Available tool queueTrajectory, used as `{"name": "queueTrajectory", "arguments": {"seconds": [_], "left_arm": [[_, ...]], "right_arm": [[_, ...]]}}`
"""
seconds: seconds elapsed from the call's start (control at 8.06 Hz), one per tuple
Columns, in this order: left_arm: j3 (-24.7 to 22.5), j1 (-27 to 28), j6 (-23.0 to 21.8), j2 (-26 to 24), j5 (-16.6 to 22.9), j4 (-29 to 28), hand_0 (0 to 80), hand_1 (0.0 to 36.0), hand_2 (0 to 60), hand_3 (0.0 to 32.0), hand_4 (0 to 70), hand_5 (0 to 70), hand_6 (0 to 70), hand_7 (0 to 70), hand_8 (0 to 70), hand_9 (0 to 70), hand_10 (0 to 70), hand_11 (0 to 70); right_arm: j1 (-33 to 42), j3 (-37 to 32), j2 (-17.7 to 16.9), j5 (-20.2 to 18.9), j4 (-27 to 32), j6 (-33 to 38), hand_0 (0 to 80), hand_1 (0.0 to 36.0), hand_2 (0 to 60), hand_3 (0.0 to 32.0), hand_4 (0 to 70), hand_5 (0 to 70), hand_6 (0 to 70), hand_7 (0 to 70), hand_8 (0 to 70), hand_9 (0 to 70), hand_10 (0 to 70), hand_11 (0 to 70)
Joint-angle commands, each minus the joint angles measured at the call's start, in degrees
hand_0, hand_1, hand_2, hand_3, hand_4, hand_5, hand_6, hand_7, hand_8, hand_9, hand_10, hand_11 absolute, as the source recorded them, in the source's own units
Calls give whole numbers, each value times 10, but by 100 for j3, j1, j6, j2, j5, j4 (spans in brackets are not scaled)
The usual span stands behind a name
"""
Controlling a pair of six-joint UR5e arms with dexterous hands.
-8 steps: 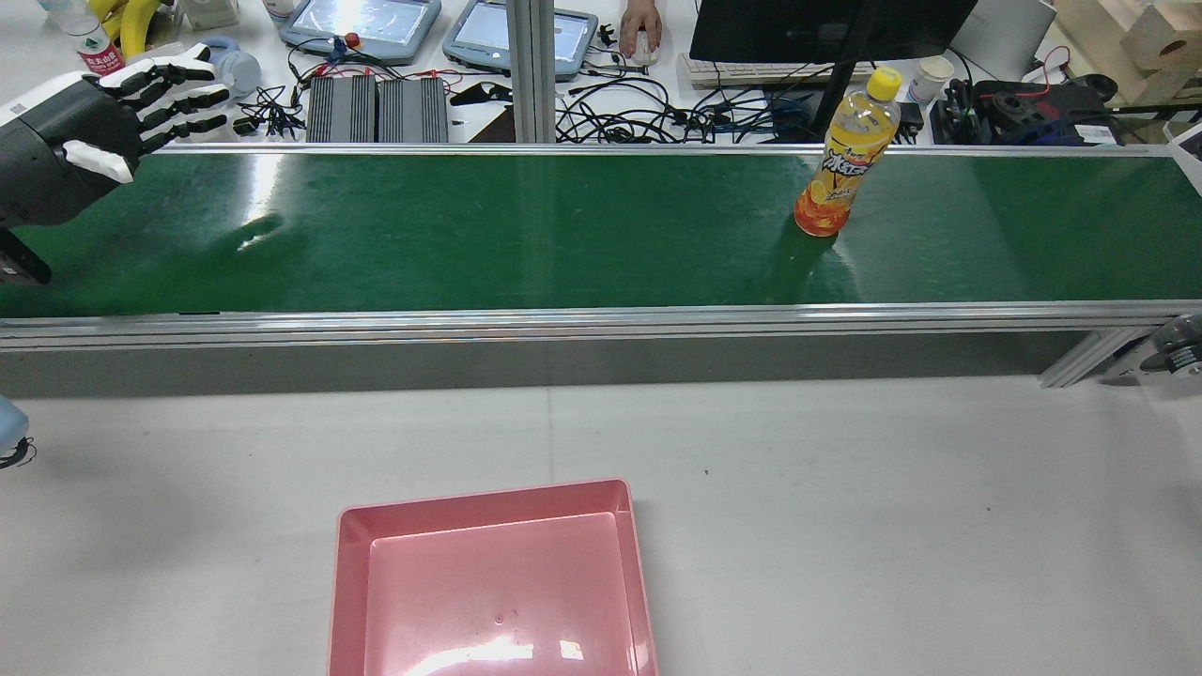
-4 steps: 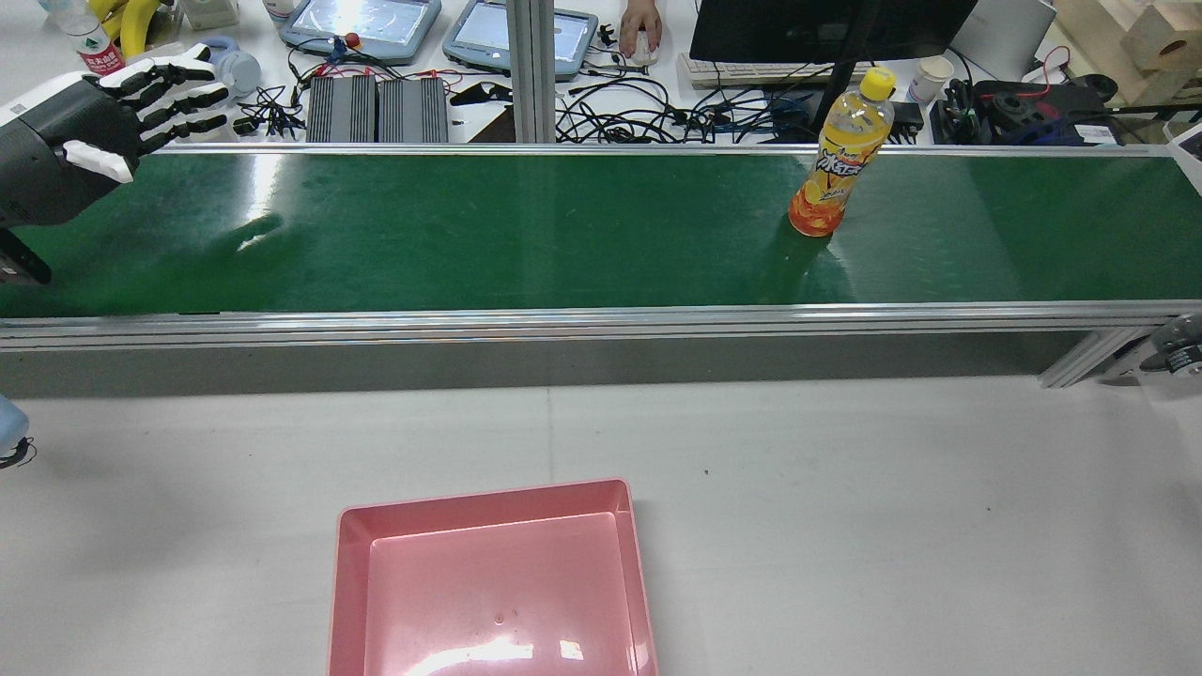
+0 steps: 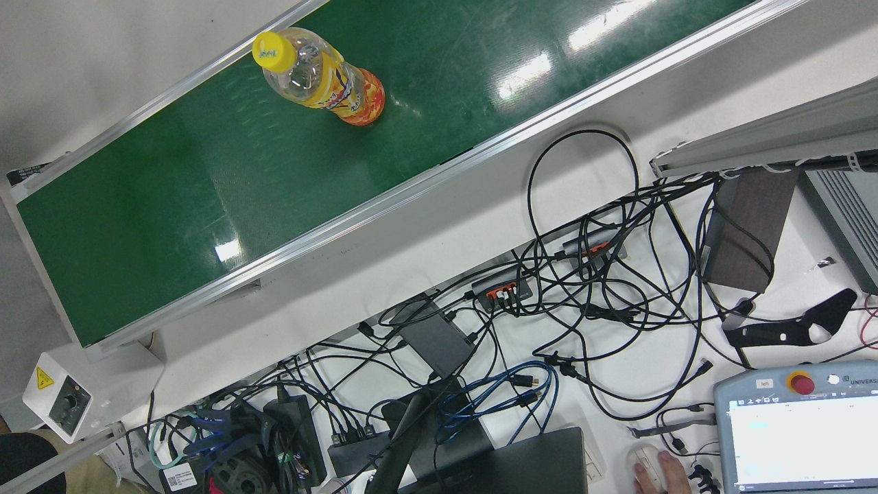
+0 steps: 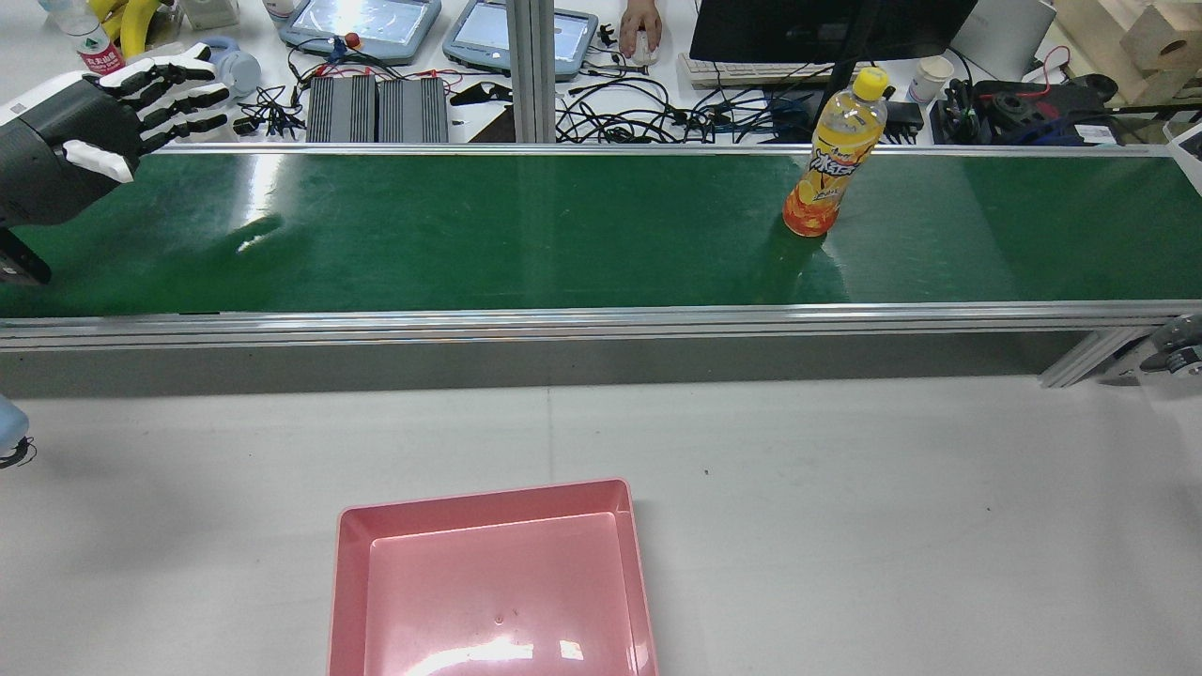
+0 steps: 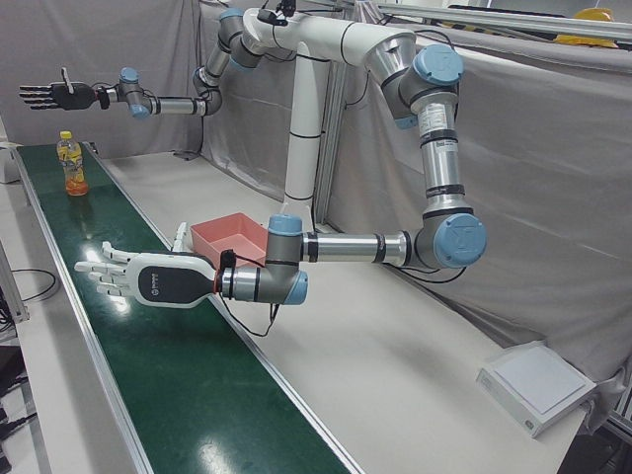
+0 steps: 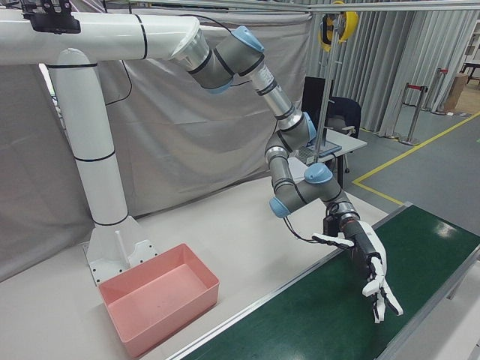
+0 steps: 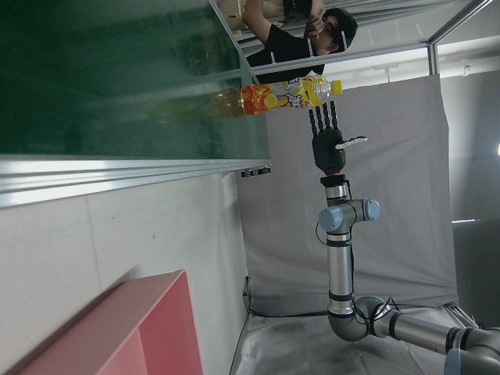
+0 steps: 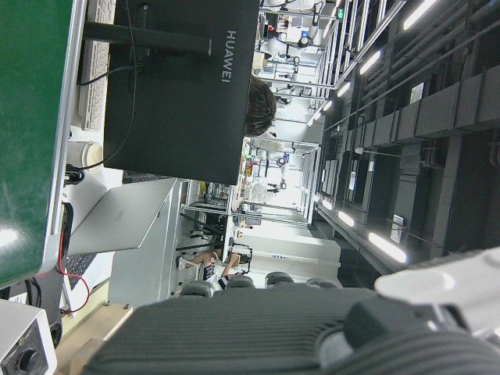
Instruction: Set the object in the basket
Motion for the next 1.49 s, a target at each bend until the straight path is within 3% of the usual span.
{"name": "queueTrajectory", "arguments": {"seconds": [0.0, 1.36], "left_arm": [[-1, 0, 0, 0, 0, 0, 488, 62, 0, 50, 137, 289, 30, 17, 107, 111, 84, 130], [8, 185, 9, -9, -70, 26, 485, 63, 0, 46, 135, 294, 29, 15, 107, 109, 82, 127]], "right_arm": [[0, 0, 0, 0, 0, 0, 0, 0, 0, 0, 0, 0, 0, 0, 0, 0, 0, 0], [0, 9, 0, 0, 0, 0, 0, 0, 0, 0, 0, 0, 0, 0, 0, 0, 0, 0]]}}
